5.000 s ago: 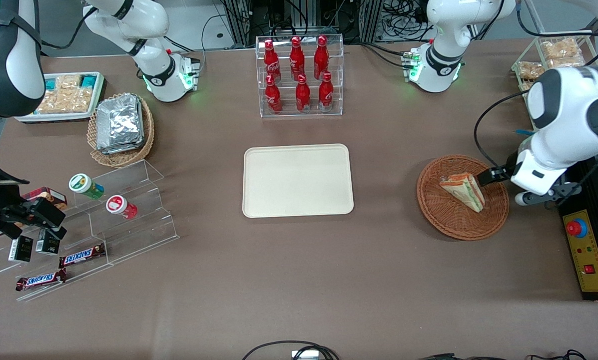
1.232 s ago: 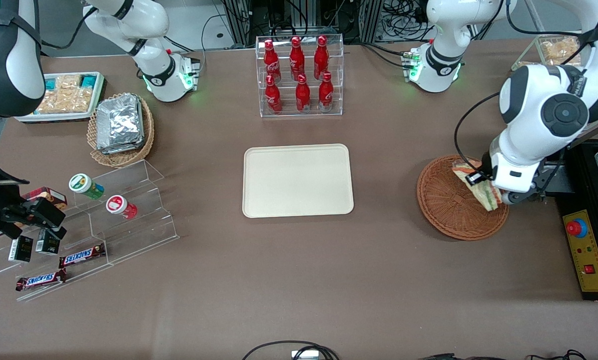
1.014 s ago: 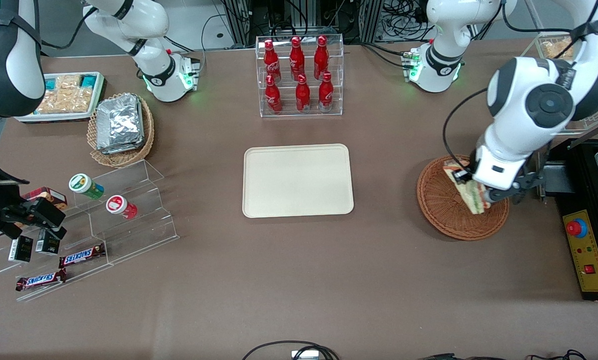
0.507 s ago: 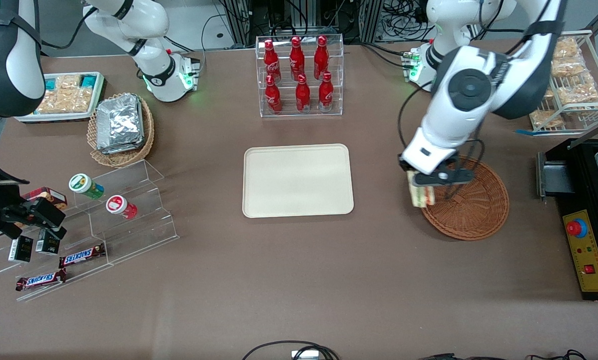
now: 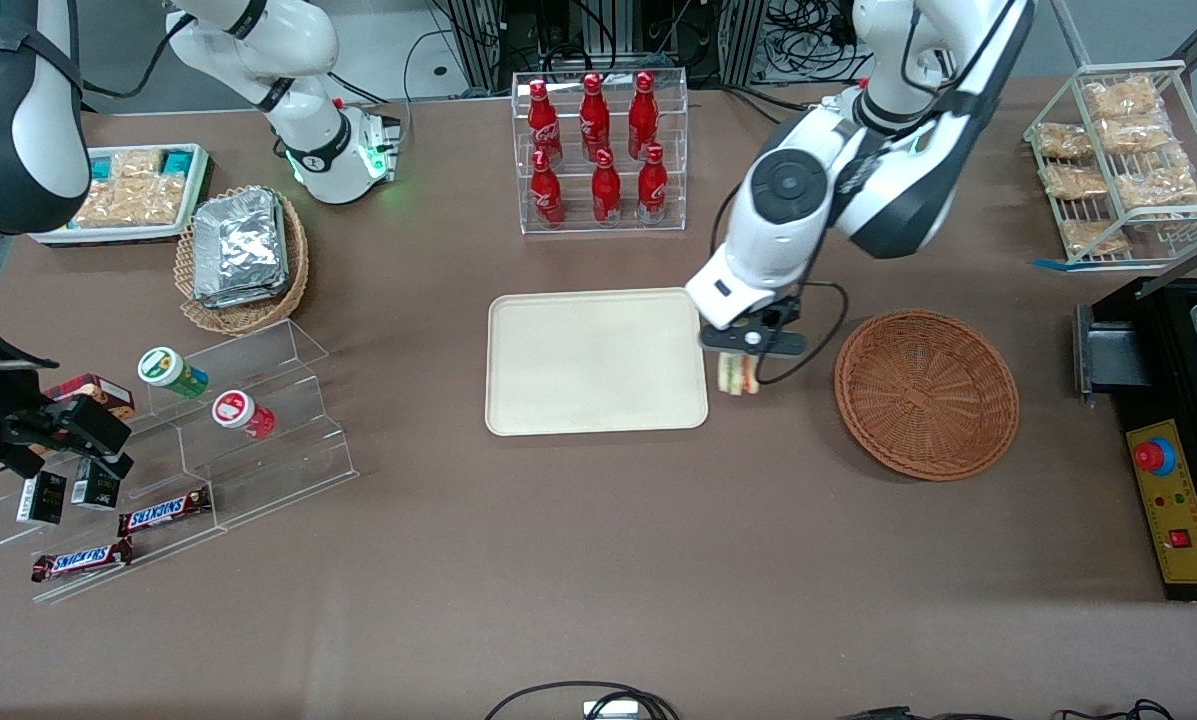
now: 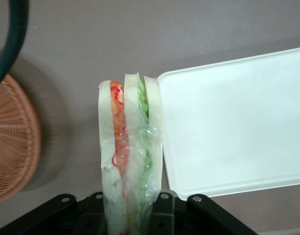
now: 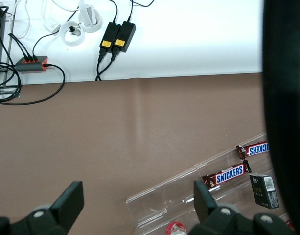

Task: Place sandwich from basket to tray
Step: 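Carry the sandwich with the left gripper over the cream tray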

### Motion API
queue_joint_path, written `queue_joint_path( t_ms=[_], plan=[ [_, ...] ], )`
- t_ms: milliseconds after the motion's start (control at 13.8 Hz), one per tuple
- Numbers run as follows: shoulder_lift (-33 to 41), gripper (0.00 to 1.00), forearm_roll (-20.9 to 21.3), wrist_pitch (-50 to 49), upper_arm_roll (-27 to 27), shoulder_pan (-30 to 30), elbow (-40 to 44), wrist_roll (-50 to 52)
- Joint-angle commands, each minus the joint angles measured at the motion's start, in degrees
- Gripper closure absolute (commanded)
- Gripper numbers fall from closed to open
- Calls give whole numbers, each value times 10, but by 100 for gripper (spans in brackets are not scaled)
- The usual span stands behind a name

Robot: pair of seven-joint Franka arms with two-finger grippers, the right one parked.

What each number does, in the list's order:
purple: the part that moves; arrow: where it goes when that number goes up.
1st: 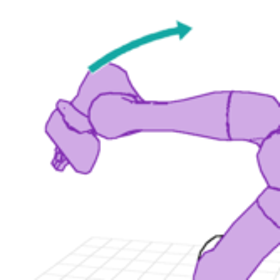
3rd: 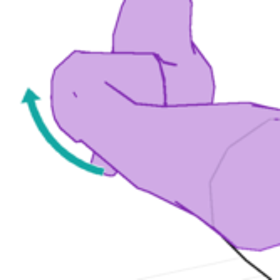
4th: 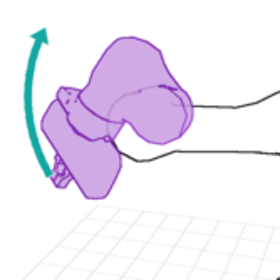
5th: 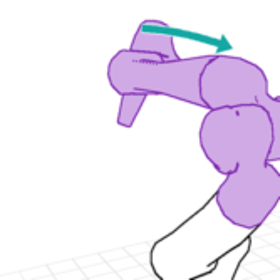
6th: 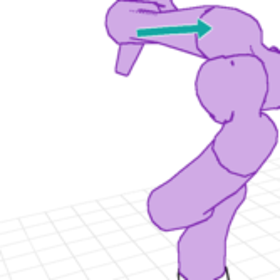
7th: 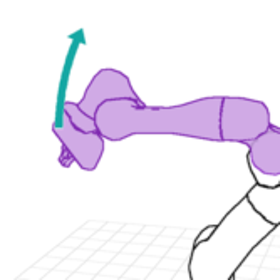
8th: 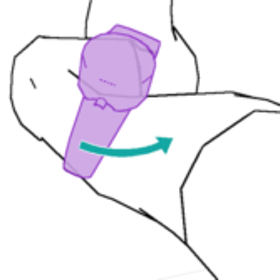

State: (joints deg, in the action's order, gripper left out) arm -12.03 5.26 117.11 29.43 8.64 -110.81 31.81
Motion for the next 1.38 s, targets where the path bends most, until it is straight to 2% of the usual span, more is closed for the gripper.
queue_joint_path(
  t_ms=[0, 435, 725, 942, 1014, 1087, 1232, 1304],
  plan=[
    [-33, 100, 10, 30, -3, 40, 13, 45],
    [-132, 100, 133, 116, -3, 109, 11, 206],
    [-185, 100, 179, 141, -4, 127, 13, 248],
    [-197, 99, 187, 142, -4, 128, 11, 251],
    [-200, 96, 187, 142, -4, 128, 12, 251],
    [-201, 86, 187, 145, -4, 128, 12, 251],
    [-206, 43, 187, 146, -3, 129, 12, 251],
    [-206, 26, 187, 145, -4, 129, 11, 251]
  ],
)
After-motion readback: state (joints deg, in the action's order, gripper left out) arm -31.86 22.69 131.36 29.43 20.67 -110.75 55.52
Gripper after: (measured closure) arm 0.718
